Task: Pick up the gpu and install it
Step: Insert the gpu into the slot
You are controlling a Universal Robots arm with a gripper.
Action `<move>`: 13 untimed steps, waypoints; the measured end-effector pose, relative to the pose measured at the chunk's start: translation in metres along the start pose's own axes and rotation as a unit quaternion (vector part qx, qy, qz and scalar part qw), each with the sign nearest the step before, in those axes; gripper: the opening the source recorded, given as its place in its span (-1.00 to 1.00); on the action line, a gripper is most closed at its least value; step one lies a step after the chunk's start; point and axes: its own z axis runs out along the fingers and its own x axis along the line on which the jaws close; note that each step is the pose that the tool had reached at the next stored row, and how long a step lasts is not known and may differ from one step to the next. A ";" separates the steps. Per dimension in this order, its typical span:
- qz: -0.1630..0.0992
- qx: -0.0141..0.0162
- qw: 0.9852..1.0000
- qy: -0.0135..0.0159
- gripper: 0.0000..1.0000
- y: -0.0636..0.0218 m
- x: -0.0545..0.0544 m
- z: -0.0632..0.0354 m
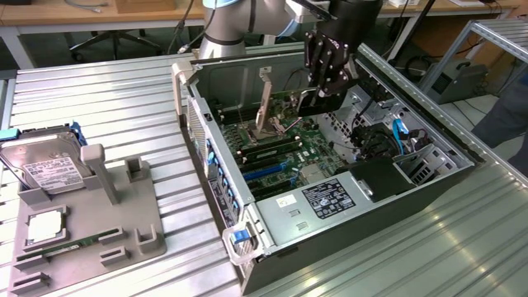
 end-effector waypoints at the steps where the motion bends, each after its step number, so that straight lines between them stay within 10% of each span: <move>1: 0.000 0.000 1.000 0.000 -0.46 0.0002 0.000 0.0009; 13: -0.005 0.001 1.000 0.000 -0.46 0.0017 0.000 0.0128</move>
